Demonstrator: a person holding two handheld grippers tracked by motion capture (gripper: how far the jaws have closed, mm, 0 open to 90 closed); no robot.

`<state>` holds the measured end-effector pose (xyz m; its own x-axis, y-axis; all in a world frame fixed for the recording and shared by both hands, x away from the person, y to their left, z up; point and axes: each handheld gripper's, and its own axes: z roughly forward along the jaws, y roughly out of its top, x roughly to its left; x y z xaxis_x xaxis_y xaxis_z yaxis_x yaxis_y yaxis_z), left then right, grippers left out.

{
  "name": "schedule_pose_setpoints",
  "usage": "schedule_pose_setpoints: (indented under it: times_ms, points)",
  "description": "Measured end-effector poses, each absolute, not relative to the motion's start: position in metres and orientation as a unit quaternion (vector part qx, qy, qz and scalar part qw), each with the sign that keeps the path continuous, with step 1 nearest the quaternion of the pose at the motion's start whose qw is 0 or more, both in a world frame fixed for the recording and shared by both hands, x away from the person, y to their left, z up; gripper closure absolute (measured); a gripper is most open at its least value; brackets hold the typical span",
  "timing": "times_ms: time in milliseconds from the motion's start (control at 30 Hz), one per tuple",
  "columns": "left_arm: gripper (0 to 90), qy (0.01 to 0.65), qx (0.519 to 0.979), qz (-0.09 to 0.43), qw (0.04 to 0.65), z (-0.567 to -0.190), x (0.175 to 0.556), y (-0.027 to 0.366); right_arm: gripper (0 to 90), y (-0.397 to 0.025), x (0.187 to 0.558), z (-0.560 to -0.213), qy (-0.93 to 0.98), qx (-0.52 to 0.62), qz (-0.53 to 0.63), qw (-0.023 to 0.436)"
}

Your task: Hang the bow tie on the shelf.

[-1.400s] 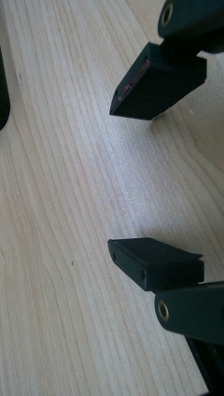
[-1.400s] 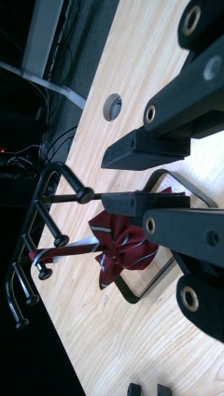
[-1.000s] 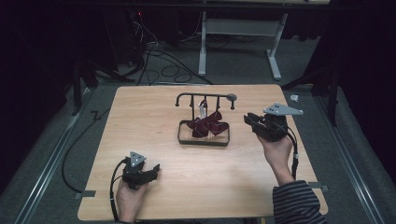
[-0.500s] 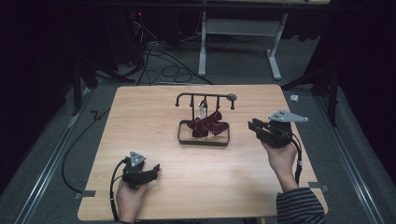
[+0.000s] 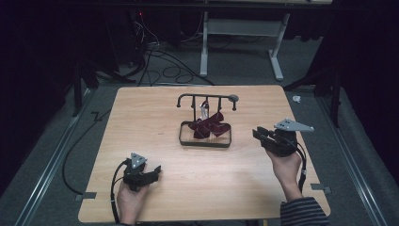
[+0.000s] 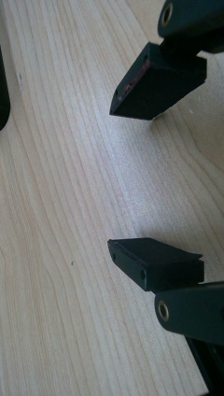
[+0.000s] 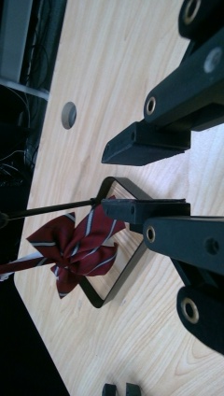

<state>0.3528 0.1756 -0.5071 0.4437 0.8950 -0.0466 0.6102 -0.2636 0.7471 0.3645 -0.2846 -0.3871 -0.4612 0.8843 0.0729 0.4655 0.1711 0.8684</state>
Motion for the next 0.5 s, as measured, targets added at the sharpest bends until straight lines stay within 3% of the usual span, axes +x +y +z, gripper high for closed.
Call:
schedule_pose_setpoints:
  times_ms: [500]
  points:
    - [30.3,0.489,0.77,0.2,0.359,-0.507,0.353,0.175,72.4,-0.289,0.354,-0.403,0.731,0.47,0.441,0.224]
